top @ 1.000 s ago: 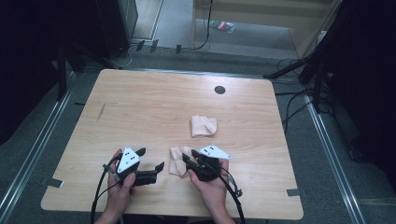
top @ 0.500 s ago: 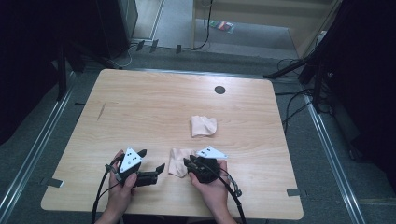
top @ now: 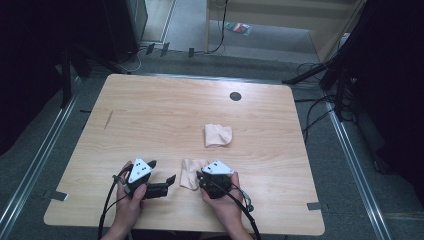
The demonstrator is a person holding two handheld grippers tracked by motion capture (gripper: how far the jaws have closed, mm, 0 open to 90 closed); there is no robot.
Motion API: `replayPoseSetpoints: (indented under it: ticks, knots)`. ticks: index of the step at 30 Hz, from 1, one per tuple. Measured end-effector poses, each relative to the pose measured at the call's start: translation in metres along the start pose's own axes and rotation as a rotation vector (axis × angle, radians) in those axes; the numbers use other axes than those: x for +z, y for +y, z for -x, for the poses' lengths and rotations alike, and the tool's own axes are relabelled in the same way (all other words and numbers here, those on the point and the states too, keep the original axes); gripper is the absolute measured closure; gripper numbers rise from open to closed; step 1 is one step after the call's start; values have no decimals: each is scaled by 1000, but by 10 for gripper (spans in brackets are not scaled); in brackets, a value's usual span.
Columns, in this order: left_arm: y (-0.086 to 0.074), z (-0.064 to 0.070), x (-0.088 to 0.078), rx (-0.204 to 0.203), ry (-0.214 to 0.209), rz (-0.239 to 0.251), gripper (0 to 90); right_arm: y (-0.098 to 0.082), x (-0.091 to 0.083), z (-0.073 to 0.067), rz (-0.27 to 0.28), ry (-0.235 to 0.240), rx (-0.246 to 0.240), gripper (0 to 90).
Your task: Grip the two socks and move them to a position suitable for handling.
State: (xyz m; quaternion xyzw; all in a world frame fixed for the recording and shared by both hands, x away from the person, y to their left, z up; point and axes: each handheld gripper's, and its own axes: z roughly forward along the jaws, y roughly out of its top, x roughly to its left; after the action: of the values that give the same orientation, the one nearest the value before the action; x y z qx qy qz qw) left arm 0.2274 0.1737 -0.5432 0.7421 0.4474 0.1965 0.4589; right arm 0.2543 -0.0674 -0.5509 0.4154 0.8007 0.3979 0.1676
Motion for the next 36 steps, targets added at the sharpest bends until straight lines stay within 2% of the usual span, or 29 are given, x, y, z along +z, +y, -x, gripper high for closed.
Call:
replayPoseSetpoints:
  ticks: [4, 13, 18, 20, 21, 22, 24, 26, 28, 29, 31, 33, 34, 36]
  knots:
    - [0, 1, 0, 4, -1, -4, 140, 1, -4, -1, 19, 5, -6, 846]
    - [0, 7, 3, 16, -45, -10, 140, 24, -25, -2, 97, 86, 25, 851]
    - [2, 21, 11, 38, -120, -52, 140, 35, -34, 0, 126, 116, 47, 853]
    - [3, 26, 14, 28, -161, -69, 139, 39, -37, -1, 137, 124, 47, 853]
    - [3, 26, 14, 28, -161, -69, 138, 39, -37, -1, 137, 124, 47, 853]
    - [6, 33, 20, 13, -161, -84, 133, 42, -39, -2, 145, 136, 48, 853]
    - [8, 38, 26, 0, -130, -114, 143, 44, -41, -3, 148, 148, 54, 854]
    - [10, 41, 32, -12, -123, -137, 169, 46, -43, -5, 155, 157, 50, 854]
    - [11, 43, 38, -22, -101, -160, 231, 48, -46, -7, 163, 163, 49, 854]
    - [12, 44, 39, -21, -110, -160, 271, 49, -47, -8, 167, 169, 52, 854]
    - [12, 43, 40, -19, -119, -162, 424, 50, -50, -9, 179, 189, 57, 853]
    - [12, 41, 38, -11, -159, -163, 667, 52, -53, -11, 186, 201, 56, 854]
    - [11, 40, 36, 9, -129, -157, 743, 52, -54, -12, 193, 205, 52, 854]
    - [12, 33, 28, 12, -102, -137, 873, 53, -55, -12, 202, 209, 49, 856]
